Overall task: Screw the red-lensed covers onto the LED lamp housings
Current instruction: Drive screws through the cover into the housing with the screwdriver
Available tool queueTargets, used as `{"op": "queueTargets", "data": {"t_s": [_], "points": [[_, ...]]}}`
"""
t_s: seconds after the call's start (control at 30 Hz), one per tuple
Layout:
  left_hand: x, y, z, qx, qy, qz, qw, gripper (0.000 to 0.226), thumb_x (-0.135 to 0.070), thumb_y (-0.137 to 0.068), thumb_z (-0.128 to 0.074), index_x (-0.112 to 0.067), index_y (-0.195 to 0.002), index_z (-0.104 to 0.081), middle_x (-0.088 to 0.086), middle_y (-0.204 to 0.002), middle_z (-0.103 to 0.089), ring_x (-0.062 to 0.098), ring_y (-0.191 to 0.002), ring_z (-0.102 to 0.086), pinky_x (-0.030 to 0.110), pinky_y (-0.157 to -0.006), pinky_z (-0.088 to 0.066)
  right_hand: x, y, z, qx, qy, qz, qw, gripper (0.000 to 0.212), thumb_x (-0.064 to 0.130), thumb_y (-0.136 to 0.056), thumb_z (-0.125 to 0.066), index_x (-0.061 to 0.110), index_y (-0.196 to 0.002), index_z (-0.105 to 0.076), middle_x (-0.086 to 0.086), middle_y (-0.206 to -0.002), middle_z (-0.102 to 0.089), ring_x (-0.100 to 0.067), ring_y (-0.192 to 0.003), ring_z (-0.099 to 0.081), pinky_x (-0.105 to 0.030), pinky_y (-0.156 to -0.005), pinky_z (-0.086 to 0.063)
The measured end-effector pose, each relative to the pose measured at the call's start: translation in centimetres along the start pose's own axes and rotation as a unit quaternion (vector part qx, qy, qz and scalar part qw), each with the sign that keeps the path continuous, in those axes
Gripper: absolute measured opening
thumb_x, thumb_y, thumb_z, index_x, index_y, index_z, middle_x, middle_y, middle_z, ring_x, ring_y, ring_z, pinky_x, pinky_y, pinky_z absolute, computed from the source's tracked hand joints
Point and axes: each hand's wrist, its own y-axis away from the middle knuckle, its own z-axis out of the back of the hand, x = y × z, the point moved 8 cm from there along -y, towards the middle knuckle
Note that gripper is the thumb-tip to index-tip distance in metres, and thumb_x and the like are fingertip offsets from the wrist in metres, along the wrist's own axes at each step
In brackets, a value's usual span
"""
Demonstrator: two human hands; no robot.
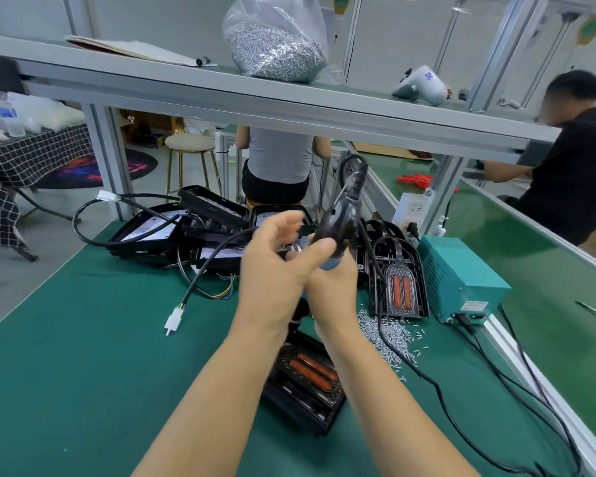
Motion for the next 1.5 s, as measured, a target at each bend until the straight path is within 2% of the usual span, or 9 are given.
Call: {"op": "queueTargets", "data": {"t_s": [0.13,0.27,0.43,0.53,0.73,0.93,1.1,1.37,1.5], "points": [[6.4,2.1,9.9,-0.149,-0.184,0.144,0.961,0.025,-0.032,-0.086,-0.064,-0.029,-0.110,-0.057,-0.002,-0.118,-0.054,0.015,-0.110,-0.052,0.028,-0.090,-0.038,1.5,0.1,0.9,0.045,-0.040,0.015,0.998,0.030,0.005,-0.067,-0.070,0.033,-0.068,-0.061,0.009,-0.063,-0.054,-0.013,-0.059,-0.049,-0.022,-0.059,-0.046],[12.4,4.8,10.9,-0.034,-0.325,0.291,0.899,0.046,-0.049,-0.091,-0.047,-0.019,-0.125,-0.047,-0.008,-0.096,-0.060,0.029,-0.099,-0.060,0.040,-0.093,-0.046,1.4,0.3,0.9,0.079,-0.096,0.013,0.992,0.026,0.001,-0.066,-0.066,0.027,-0.064,-0.063,0.000,-0.063,-0.051,-0.018,-0.058,-0.046,-0.028,-0.057,-0.045],[13.9,4.4,8.8,0.028,-0.301,0.259,0.917,0.023,-0.017,-0.095,-0.042,-0.007,-0.104,-0.061,0.009,-0.076,-0.058,0.025,-0.053,-0.051,0.026,-0.052,-0.042,1.4,0.5,1.1,0.092,-0.116,0.014,0.989,0.029,0.000,-0.069,-0.062,0.027,-0.060,-0.060,0.001,-0.058,-0.049,-0.018,-0.056,-0.044,-0.027,-0.059,-0.044],[13.8,5.0,8.8,0.028,-0.261,0.230,0.937,0.025,-0.013,-0.095,-0.040,-0.016,-0.096,-0.065,0.004,-0.069,-0.056,0.019,-0.054,-0.044,0.017,-0.040,-0.038,1.7,0.5,0.7,0.116,-0.121,0.020,0.986,0.029,0.000,-0.069,-0.061,0.028,-0.061,-0.060,0.003,-0.058,-0.050,-0.019,-0.056,-0.044,-0.026,-0.059,-0.044],[13.8,5.2,8.9,0.020,-0.243,0.220,0.944,0.027,-0.013,-0.096,-0.040,-0.018,-0.095,-0.066,0.004,-0.069,-0.057,0.019,-0.055,-0.043,0.014,-0.039,-0.038,2.0,1.1,-0.1,0.175,-0.109,0.037,0.978,0.037,-0.005,-0.069,-0.057,0.032,-0.070,-0.061,0.005,-0.063,-0.051,-0.017,-0.059,-0.045,-0.026,-0.061,-0.044],[12.8,5.2,8.9,0.003,-0.336,0.180,0.925,0.027,-0.015,-0.097,-0.038,-0.018,-0.100,-0.064,0.004,-0.075,-0.063,0.028,-0.069,-0.054,0.036,-0.066,-0.048,2.3,0.5,3.9,0.002,-0.210,0.027,0.977,0.030,-0.004,-0.065,-0.062,0.019,-0.083,-0.058,0.001,-0.063,-0.052,-0.017,-0.057,-0.050,-0.026,-0.059,-0.047],[12.4,5.7,9.0,-0.029,-0.349,0.178,0.919,0.025,-0.015,-0.097,-0.037,-0.015,-0.100,-0.062,0.004,-0.076,-0.062,0.033,-0.078,-0.058,0.040,-0.076,-0.050,3.2,0.0,10.8,-0.099,-0.295,-0.010,0.950,0.023,-0.005,-0.078,-0.055,0.017,-0.085,-0.055,0.002,-0.063,-0.051,-0.010,-0.051,-0.050,-0.021,-0.054,-0.046],[12.9,5.0,9.5,0.013,-0.366,0.207,0.907,0.027,-0.018,-0.094,-0.041,-0.026,-0.107,-0.063,0.002,-0.086,-0.065,0.029,-0.078,-0.056,0.041,-0.079,-0.052,3.2,0.5,22.3,-0.121,-0.014,-0.160,0.980,0.016,0.005,-0.083,-0.065,0.015,-0.076,-0.053,0.001,-0.056,-0.049,-0.010,-0.042,-0.049,-0.020,-0.042,-0.044],[11.1,4.1,9.5,0.010,-0.526,0.154,0.836,0.033,-0.021,-0.088,-0.057,-0.018,-0.121,-0.058,0.010,-0.117,-0.057,0.033,-0.095,-0.056,0.037,-0.077,-0.044,3.4,2.6,26.3,-0.190,-0.021,-0.139,0.972,0.020,0.000,-0.080,-0.065,0.015,-0.073,-0.054,0.000,-0.060,-0.049,-0.011,-0.042,-0.048,-0.017,-0.044,-0.043]]}}
